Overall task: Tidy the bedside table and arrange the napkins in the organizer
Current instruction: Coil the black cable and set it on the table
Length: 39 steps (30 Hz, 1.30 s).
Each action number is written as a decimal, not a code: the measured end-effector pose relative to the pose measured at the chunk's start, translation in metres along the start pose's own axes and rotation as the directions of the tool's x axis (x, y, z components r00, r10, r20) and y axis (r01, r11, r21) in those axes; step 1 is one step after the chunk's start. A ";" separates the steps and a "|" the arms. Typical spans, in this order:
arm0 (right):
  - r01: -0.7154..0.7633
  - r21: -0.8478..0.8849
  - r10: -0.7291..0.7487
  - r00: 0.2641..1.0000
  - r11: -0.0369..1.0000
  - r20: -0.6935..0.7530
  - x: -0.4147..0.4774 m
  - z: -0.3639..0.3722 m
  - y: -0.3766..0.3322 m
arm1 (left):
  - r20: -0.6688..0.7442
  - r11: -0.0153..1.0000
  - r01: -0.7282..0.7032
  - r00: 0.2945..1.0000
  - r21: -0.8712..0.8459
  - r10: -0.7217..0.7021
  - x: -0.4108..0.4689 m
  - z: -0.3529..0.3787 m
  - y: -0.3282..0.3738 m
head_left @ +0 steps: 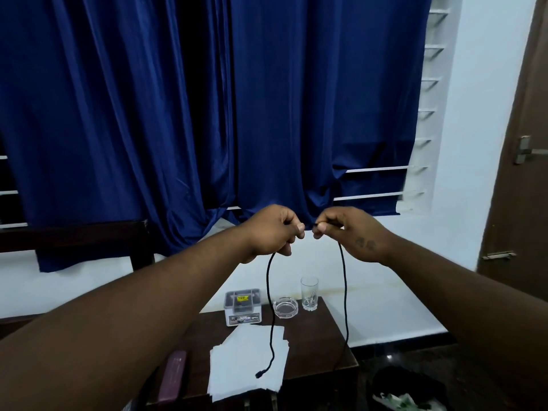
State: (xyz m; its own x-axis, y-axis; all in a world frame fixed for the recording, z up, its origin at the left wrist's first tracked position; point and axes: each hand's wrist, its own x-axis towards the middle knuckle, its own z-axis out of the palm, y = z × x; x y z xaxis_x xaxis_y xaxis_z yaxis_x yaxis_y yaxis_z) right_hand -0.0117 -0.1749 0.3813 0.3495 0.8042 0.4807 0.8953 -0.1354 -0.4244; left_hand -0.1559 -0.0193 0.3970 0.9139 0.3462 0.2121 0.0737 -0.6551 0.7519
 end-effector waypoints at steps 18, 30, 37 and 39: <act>0.071 -0.077 -0.073 0.997 0.995 -0.031 0.002 0.004 -0.009 | 0.003 1.000 -0.017 1.000 -0.002 0.017 0.003 0.004 0.003; 0.048 -0.073 -0.051 0.998 0.996 -0.031 0.005 0.000 -0.005 | -0.016 0.999 -0.002 1.000 -0.043 0.001 0.004 -0.001 0.006; 0.093 -0.013 -0.093 0.995 0.996 -0.024 0.008 0.003 -0.013 | -0.013 1.000 -0.001 1.000 -0.029 0.001 0.005 -0.004 0.006; 0.086 -0.025 -0.088 0.995 0.996 -0.046 0.011 0.004 -0.015 | -0.013 0.999 -0.004 1.000 -0.034 0.004 0.005 -0.004 0.007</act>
State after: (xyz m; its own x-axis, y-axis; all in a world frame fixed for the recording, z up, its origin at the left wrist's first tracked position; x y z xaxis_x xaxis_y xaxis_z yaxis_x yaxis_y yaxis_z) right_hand -0.0222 -0.1618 0.3903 0.2822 0.7853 0.5510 0.9287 -0.0796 -0.3623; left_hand -0.1528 -0.0198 0.4060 0.9087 0.3528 0.2233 0.0562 -0.6332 0.7719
